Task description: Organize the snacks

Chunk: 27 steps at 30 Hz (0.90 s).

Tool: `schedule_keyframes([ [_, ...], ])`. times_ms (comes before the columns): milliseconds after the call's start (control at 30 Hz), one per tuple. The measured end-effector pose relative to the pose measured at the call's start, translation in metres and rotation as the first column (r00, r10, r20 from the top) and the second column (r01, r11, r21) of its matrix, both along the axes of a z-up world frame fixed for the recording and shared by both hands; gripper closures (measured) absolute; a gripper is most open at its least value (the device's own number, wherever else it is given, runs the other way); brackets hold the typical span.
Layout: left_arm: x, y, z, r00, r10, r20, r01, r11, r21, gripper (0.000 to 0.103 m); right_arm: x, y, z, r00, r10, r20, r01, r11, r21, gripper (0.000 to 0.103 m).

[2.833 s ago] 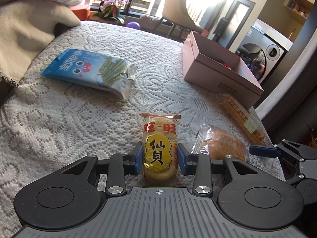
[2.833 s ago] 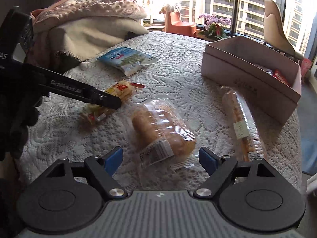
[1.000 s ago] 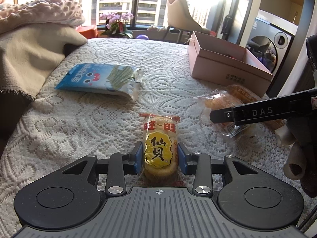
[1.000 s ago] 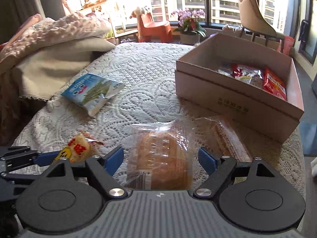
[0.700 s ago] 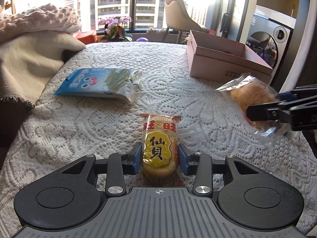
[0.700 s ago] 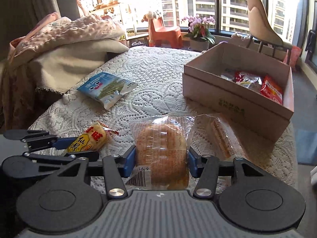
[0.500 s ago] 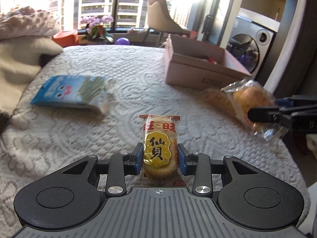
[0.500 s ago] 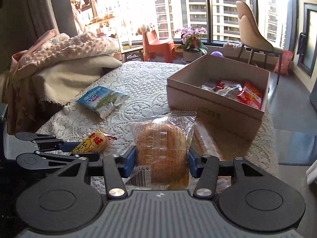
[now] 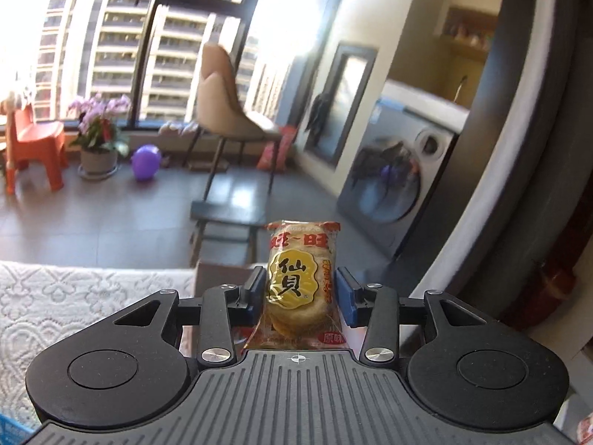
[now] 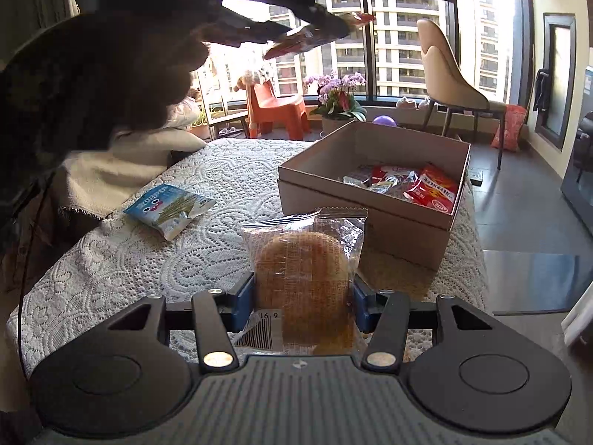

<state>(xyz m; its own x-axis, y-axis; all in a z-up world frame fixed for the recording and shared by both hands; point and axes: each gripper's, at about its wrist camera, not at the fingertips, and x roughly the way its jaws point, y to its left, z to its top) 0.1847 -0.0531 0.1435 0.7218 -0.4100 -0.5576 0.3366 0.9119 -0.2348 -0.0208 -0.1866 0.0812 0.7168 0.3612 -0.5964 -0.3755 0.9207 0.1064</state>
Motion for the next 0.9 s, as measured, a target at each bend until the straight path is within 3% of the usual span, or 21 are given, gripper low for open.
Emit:
schedule_keyframes([
  [67, 0.019, -0.008, -0.029, 0.995, 0.037, -0.091, -0.028, 0.995, 0.097, 0.06, 0.004, -0.001, -0.003, 1.0, -0.006, -0.011, 0.006, 1.0, 0.008, 0.051],
  [167, 0.014, 0.006, -0.044, 0.994, 0.023, -0.107, -0.022, 1.0, 0.016, 0.06, 0.008, -0.002, -0.009, 1.0, -0.015, -0.021, 0.015, 1.0, 0.005, 0.051],
  [333, -0.022, 0.04, -0.05, 0.996, 0.018, -0.082, -0.018, 1.0, -0.004, 0.06, 0.018, -0.005, -0.009, 0.999, -0.023, -0.03, 0.024, 1.0, 0.002, 0.051],
  [433, -0.051, 0.071, -0.05, 0.996, 0.055, -0.071, -0.054, 0.998, 0.008, 0.06, 0.032, -0.007, 0.013, 0.999, -0.035, 0.01, 0.035, 0.999, 0.013, 0.051],
  [533, -0.071, 0.108, -0.053, 0.984, 0.156, -0.085, -0.152, 0.987, 0.05, 0.06, 0.061, -0.008, 0.051, 0.993, -0.072, 0.091, 0.073, 0.997, 0.001, 0.051],
  [633, -0.086, 0.157, -0.059, 0.943, 0.307, -0.127, -0.305, 0.952, 0.029, 0.06, 0.108, -0.006, 0.081, 0.979, -0.114, 0.169, 0.12, 0.993, -0.02, 0.048],
  [700, -0.099, 0.19, -0.065, 0.903, 0.397, -0.166, -0.403, 0.915, -0.005, 0.06, 0.145, -0.005, 0.088, 0.981, -0.129, 0.142, 0.137, 0.989, -0.051, 0.024],
  [800, -0.122, 0.234, -0.073, 0.853, 0.472, -0.222, -0.495, 0.867, -0.056, 0.06, 0.175, -0.007, 0.08, 0.984, -0.165, 0.073, 0.17, 0.982, -0.079, 0.024],
  [900, -0.134, 0.265, -0.085, 0.805, 0.538, -0.25, -0.572, 0.816, -0.082, 0.06, 0.164, -0.009, 0.061, 0.99, -0.142, 0.026, 0.143, 0.988, -0.058, 0.024],
])
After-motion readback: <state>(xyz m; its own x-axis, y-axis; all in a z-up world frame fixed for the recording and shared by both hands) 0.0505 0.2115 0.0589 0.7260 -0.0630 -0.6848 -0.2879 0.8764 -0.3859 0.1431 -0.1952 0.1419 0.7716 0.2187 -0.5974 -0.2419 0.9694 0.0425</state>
